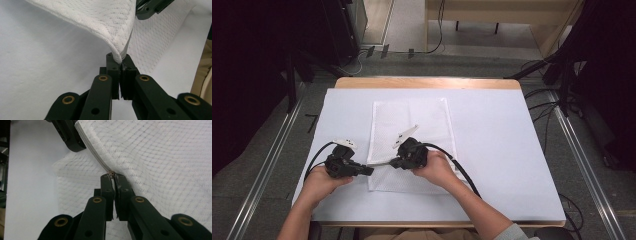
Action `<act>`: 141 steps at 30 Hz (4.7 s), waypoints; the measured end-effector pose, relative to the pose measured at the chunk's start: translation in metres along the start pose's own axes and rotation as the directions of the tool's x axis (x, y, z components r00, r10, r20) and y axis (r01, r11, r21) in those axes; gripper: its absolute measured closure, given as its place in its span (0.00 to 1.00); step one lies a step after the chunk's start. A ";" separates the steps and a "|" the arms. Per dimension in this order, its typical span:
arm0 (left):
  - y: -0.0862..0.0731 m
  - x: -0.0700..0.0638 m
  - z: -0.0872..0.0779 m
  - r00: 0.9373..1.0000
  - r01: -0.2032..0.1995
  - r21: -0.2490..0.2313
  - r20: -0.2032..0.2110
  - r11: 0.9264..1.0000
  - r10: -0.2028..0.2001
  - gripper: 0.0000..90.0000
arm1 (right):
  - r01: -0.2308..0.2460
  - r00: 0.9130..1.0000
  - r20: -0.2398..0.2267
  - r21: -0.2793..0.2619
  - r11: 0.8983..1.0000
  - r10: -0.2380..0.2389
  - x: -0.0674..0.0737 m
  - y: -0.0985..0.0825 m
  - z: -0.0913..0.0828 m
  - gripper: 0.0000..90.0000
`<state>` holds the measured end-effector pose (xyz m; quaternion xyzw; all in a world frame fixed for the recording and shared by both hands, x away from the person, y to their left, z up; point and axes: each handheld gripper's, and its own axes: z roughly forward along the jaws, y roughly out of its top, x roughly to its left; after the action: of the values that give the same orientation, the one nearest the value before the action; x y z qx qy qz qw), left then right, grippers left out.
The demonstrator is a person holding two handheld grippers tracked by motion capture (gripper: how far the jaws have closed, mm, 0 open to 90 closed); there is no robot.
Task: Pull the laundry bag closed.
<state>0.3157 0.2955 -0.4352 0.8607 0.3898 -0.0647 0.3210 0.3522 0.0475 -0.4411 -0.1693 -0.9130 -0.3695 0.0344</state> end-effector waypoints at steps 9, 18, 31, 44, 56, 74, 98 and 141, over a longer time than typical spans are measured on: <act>0.000 -0.001 0.000 1.000 0.000 0.000 -0.002 1.000 0.000 0.98 | -0.011 1.000 0.010 -0.003 1.000 0.011 -0.002 -0.007 -0.007 0.98; 0.000 -0.004 0.000 1.000 -0.009 -0.002 -0.007 1.000 0.009 0.98 | -0.024 1.000 0.019 0.000 1.000 0.024 -0.005 -0.019 -0.017 0.98; -0.001 -0.004 0.000 1.000 -0.009 0.001 -0.007 1.000 0.009 0.98 | -0.037 0.999 0.033 -0.005 0.999 0.037 -0.011 -0.029 -0.027 0.98; -0.002 -0.003 -0.001 1.000 -0.002 -0.004 -0.007 1.000 0.002 0.98 | -0.043 0.998 0.040 0.008 0.999 0.042 -0.011 -0.032 -0.029 0.98; -0.002 -0.002 -0.001 1.000 0.011 -0.006 0.015 1.000 -0.011 0.98 | -0.052 0.998 0.031 0.017 0.998 0.051 -0.015 -0.033 -0.038 0.98; -0.005 0.001 -0.004 1.000 0.013 -0.006 0.011 1.000 -0.013 0.98 | -0.081 0.996 0.047 0.010 0.997 0.080 -0.021 -0.045 -0.044 0.98; -0.007 0.001 -0.004 1.000 0.010 0.008 0.008 1.000 -0.011 0.98 | -0.108 0.992 0.068 0.018 0.994 0.106 -0.028 -0.061 -0.063 0.98; -0.011 0.002 -0.007 1.000 0.019 0.012 0.012 1.000 -0.019 0.98 | -0.166 0.982 0.099 0.021 0.986 0.163 -0.041 -0.092 -0.093 0.98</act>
<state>0.3083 0.3066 -0.4365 0.8586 0.3956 -0.0752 0.3173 0.3540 -0.0896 -0.4423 -0.2612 -0.9019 -0.3432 0.0231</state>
